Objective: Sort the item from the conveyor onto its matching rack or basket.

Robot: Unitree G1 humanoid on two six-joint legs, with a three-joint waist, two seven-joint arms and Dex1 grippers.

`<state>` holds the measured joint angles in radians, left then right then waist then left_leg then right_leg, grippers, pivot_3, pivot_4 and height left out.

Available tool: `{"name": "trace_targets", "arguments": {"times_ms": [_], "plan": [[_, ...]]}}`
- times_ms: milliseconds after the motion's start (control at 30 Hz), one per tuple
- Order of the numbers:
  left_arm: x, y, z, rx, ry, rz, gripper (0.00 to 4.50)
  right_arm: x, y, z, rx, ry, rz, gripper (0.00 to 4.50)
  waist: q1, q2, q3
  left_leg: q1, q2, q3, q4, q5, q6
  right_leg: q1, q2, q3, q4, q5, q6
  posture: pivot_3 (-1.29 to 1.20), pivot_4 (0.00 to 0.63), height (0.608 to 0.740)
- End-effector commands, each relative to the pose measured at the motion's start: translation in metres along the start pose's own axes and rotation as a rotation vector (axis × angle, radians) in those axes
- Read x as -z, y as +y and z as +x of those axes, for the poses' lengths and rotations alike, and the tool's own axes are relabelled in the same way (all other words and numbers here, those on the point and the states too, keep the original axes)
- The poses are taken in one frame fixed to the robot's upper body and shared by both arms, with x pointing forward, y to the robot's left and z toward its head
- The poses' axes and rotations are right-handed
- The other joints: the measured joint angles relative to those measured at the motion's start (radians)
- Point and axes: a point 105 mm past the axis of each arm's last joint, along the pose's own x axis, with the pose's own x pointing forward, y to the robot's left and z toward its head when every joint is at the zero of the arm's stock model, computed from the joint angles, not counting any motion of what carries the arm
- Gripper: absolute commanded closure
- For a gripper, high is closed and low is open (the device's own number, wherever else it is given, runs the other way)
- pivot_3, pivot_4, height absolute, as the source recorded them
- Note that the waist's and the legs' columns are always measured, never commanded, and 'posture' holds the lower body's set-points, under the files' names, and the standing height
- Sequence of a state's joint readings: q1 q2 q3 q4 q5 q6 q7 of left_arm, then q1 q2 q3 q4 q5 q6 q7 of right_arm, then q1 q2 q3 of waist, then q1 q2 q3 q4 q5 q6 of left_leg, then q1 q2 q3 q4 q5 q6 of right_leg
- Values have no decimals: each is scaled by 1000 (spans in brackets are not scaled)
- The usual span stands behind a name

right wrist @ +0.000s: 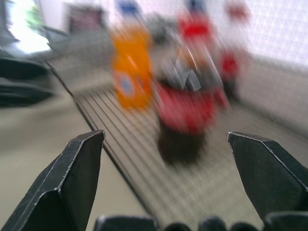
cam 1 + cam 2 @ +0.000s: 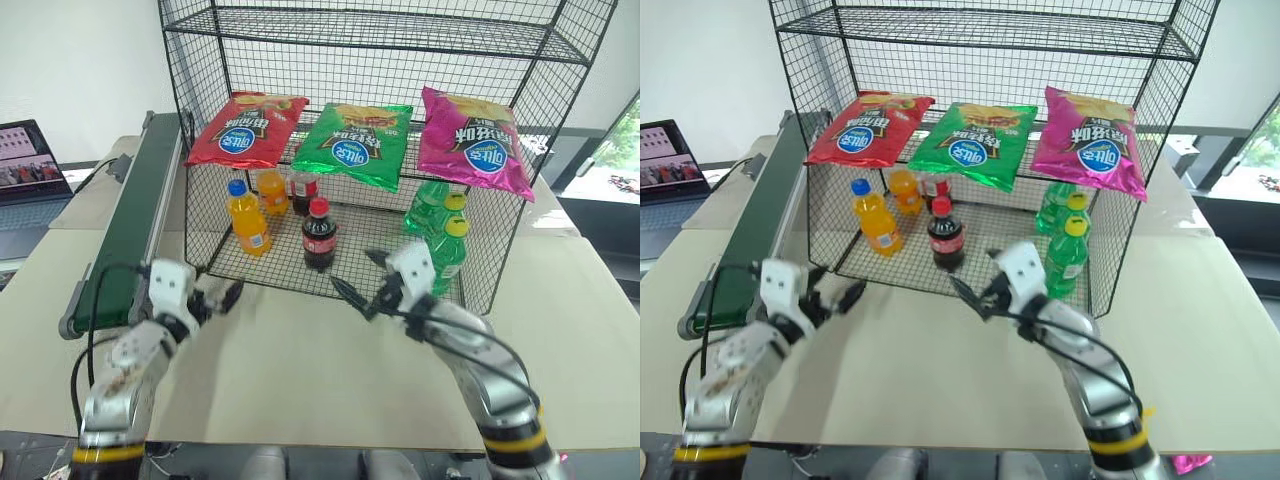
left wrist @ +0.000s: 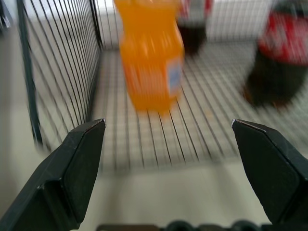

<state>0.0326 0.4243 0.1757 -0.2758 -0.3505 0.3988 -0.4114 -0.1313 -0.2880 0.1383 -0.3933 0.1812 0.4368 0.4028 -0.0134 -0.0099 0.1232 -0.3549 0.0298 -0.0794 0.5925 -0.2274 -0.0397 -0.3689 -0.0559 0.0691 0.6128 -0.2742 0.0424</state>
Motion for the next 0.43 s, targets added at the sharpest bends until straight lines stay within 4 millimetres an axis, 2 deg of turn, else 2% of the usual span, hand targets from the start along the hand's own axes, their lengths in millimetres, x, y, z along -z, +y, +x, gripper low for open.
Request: {"name": "trace_targets", "arguments": {"times_ms": [33, 100, 200, 433], "plan": [[-9, -14, 1, -7, -53, 52, 31, -11, -6, -11, 129, -78, -45, 0, 1, 0, 0, 1, 0, 0, 0, 0, -1, 0, 1, 0, 0, 0, 0, 0, 150, 738], [-1, -18, 5, -31, -49, 45, 31, 3, -9, -16, 197, -47, -23, 0, 0, 0, 0, 2, 1, 0, 1, 1, -1, 1, 1, 0, 0, -4, 7, 0, 150, 738], [6, -27, 12, -27, -50, 39, 31, 19, -8, -22, 260, -12, -10, 0, -2, 0, 0, 2, 1, 0, 1, 2, -1, 1, 2, 0, 0, -5, 7, 0, 150, 738], [9, -30, 23, 0, -63, 18, 31, 26, -8, -33, 322, 5, -2, 0, -3, 0, 0, 1, 0, 0, -1, 1, -1, 1, 1, 1, -1, -4, 6, 0, 150, 738]]}}
